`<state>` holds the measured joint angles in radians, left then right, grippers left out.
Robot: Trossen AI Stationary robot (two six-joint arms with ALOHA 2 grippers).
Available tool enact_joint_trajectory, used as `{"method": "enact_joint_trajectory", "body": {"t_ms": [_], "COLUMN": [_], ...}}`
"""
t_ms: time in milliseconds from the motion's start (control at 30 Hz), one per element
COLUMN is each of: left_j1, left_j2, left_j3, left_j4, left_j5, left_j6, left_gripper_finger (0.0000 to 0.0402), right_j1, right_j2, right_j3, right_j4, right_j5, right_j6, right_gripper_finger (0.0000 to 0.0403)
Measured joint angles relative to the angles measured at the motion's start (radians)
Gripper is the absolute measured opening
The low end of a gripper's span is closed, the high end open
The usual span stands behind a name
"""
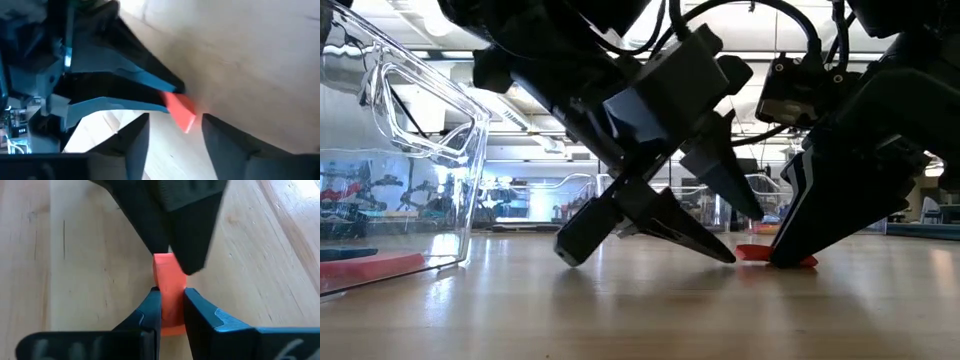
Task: Sort crayons/erasers/pens/pencils in bins
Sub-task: Put the orange eraser into the bottom transparent bin
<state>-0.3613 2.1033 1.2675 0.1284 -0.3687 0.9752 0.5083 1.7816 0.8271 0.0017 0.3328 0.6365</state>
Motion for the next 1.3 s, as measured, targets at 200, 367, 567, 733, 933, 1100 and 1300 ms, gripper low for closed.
{"method": "enact_joint_trajectory", "body": {"t_ms": [200,367,567,733,933,1100,1300], "left_j1": [0.001,0.0,-0.001,-0.002,-0.002,-0.001,-0.001], "left_j2": [0.001,0.001,0.001,0.001,-0.001,-0.001,-0.002], "left_j3": [-0.001,-0.001,-0.001,-0.007,-0.013,-0.013,-0.013], "left_j4": [0.044,0.046,0.043,0.047,0.05,0.049,0.047], "left_j5": [-0.001,-0.001,-0.002,-0.001,-0.003,-0.005,-0.005], "left_j6": [-0.002,-0.002,-0.002,-0.002,-0.002,-0.002,-0.003], "left_gripper_finger": [0.0197,0.0189,0.0144,0.0125,0.0144,0.0164,0.0171], "right_j1": [-0.002,-0.002,-0.002,-0.002,-0.002,0.0,0.0], "right_j2": [-0.031,-0.051,-0.054,-0.06,-0.071,-0.074,-0.088], "right_j3": [-0.001,-0.001,-0.001,-0.001,-0.001,-0.001,-0.001], "right_j4": [0.029,0.033,0.035,0.036,0.036,0.039,0.04], "right_j5": [-0.019,-0.021,-0.022,-0.023,-0.028,-0.035,-0.037], "right_j6": [-0.006,-0.006,0.002,0.005,0.007,0.008,0.008], "right_gripper_finger": [0.0052,0.0053,0.0053,0.0053,0.0054,0.0054,0.0054]}}
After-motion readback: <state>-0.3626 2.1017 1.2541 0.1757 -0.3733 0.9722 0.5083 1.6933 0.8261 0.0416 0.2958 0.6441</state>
